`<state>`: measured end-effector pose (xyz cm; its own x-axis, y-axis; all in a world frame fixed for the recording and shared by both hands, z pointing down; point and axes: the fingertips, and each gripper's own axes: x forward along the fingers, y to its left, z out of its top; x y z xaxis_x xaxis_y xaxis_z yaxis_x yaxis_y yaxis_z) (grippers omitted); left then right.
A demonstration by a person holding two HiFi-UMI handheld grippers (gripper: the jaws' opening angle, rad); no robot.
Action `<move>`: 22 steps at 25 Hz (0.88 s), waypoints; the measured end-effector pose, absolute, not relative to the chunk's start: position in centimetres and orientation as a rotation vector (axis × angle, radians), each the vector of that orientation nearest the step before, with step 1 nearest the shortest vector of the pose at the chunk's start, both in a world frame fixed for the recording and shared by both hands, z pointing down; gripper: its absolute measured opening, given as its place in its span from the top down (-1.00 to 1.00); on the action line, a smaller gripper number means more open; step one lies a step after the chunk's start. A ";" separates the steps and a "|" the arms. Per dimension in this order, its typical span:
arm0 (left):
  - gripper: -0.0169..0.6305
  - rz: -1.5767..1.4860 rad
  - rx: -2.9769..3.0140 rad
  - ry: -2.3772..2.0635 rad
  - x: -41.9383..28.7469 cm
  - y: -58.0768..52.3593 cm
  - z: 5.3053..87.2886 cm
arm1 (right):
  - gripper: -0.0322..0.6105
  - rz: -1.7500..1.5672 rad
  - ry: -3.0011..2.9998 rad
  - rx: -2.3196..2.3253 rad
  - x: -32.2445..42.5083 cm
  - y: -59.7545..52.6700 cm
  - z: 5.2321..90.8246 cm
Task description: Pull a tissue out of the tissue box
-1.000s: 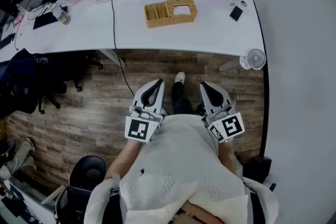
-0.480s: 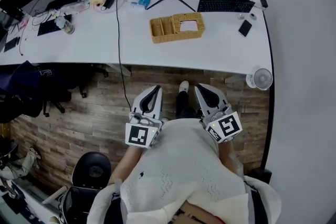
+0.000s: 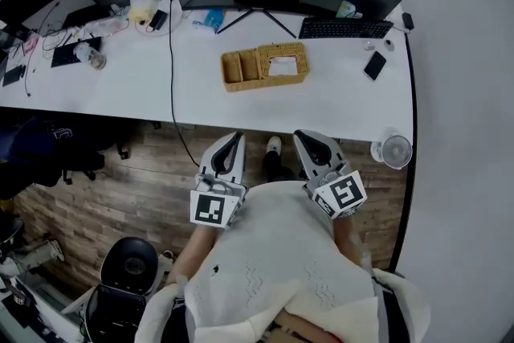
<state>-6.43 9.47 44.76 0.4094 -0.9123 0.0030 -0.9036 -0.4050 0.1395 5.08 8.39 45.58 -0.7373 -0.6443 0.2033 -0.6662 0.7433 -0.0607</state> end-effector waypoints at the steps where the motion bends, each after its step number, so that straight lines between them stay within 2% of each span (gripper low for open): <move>1: 0.91 -0.098 2.533 -1.654 -6.4 8.5 44.8 | 0.90 0.195 -2.778 1.039 5.3 7.5 45.5; 12: 0.91 -0.124 2.452 -1.786 -4.7 0.7 43.7 | 0.90 0.157 -2.833 0.861 6.6 -1.8 44.8; 22: 0.91 -0.073 2.455 -1.774 -1.9 -3.6 45.1 | 0.90 0.172 -2.828 0.830 9.0 -5.7 46.0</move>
<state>-1.87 -3.61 45.09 0.3154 -0.9486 0.0262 -0.9432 -0.3103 0.1188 9.03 -5.75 45.98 -0.8254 -0.5228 0.2131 -0.5448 0.8366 -0.0573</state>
